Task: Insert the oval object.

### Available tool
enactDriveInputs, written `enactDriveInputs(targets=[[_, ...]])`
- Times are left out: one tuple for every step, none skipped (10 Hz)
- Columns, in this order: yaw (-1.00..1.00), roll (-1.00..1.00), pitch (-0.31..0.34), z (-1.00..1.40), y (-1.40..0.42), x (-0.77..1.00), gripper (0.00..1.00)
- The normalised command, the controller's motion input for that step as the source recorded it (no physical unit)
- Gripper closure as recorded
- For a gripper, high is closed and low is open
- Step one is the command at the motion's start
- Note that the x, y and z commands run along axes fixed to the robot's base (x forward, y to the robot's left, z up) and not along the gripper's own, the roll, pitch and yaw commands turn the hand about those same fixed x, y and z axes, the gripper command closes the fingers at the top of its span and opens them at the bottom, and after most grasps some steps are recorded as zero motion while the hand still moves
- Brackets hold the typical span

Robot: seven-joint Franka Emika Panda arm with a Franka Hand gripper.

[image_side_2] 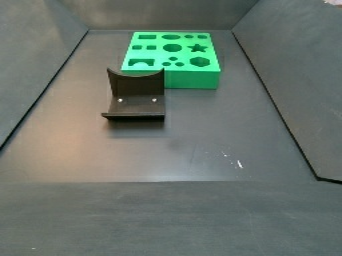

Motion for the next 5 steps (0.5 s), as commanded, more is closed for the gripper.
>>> enactDriveInputs(targets=[[-0.32,0.00,-0.076,-0.99,-0.37,0.54,1.00],[-0.32,0.00,-0.069,-1.00,-0.36,0.56,1.00],[-0.43,0.05,-0.044,-1.00,-0.31,0.51,1.00],[-0.87,-0.04,-0.031,-0.73,0.00,0.08,1.00],[-0.83,-0.15,-0.009,-0.51,0.00,0.16,1.00]])
